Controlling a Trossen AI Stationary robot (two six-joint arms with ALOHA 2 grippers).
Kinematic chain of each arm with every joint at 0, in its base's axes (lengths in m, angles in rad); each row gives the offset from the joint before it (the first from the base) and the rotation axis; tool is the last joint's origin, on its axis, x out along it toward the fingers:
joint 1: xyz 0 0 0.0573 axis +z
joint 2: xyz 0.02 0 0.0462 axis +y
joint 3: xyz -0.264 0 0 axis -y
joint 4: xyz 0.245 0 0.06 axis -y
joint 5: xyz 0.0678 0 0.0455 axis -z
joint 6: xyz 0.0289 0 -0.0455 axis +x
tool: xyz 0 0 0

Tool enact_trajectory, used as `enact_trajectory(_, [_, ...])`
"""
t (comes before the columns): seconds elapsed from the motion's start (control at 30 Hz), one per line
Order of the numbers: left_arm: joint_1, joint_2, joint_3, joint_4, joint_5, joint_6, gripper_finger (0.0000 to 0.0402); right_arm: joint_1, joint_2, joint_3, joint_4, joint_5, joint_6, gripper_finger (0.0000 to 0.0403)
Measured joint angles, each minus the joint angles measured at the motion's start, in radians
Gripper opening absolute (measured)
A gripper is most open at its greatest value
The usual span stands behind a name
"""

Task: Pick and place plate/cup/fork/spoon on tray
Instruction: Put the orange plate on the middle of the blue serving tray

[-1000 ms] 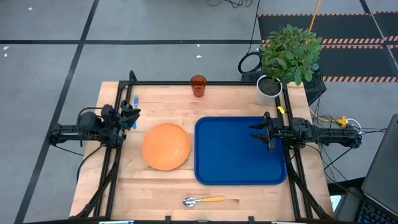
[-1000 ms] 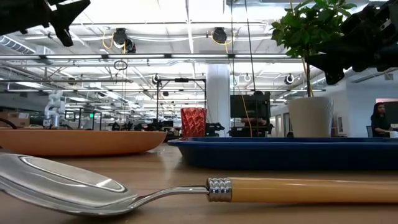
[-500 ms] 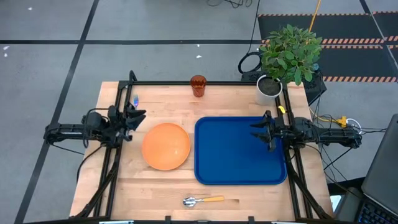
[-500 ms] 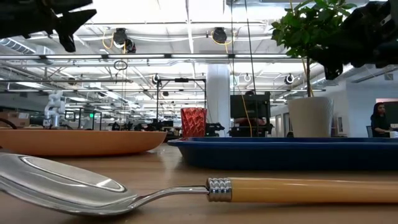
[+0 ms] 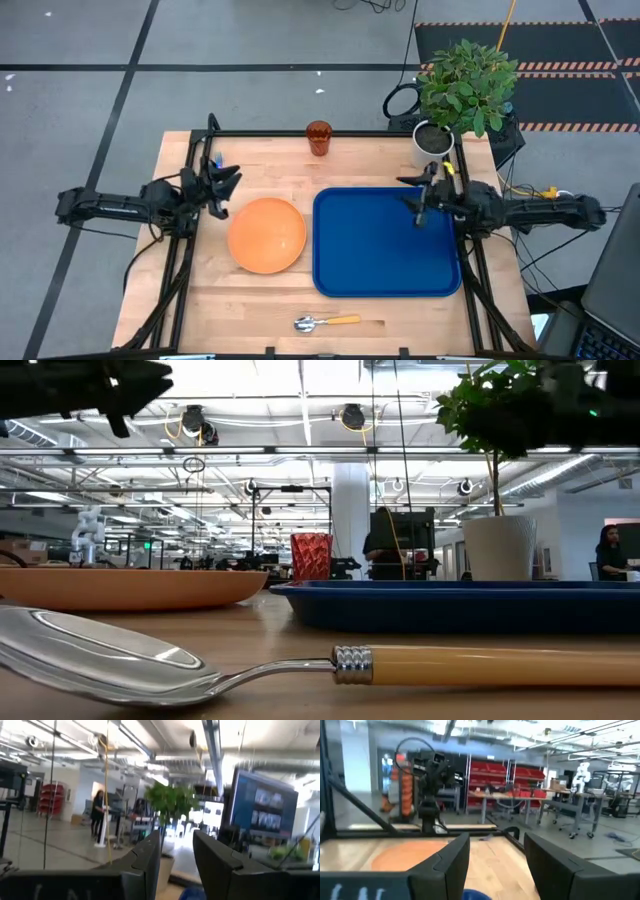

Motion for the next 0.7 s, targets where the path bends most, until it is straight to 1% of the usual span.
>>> enact_trajectory(0.07, [0.000,0.038,0.000,0.009,-0.006,0.006,0.0118,-0.011,0.127,0.076,-0.007,-0.022,-0.006,0.0180])
enact_trajectory(0.1, [0.000,0.058,0.000,0.024,-0.011,0.004,0.0118,-0.013,0.192,0.119,-0.025,-0.051,0.004,0.0180])
enact_trajectory(0.23, [-0.001,0.141,0.024,0.103,-0.008,-0.021,0.0118,-0.011,0.416,0.252,-0.209,-0.158,0.042,0.0180])
enact_trajectory(0.33, [-0.006,0.203,0.095,0.079,0.024,-0.013,0.0118,-0.011,0.538,0.316,-0.244,-0.162,0.011,0.0180])
enact_trajectory(0.43, [-0.019,0.273,0.197,-0.043,0.032,0.012,0.0118,-0.012,0.609,0.353,-0.195,-0.161,-0.028,0.0180])
enact_trajectory(0.6, [-0.031,0.382,0.396,-0.318,0.024,0.053,0.0118,-0.001,0.623,0.405,-0.050,-0.164,-0.026,0.0180])
enact_trajectory(0.7, [-0.035,0.436,0.495,-0.431,0.019,0.085,0.0118,0.014,0.624,0.450,-0.125,-0.159,-0.026,0.0180])
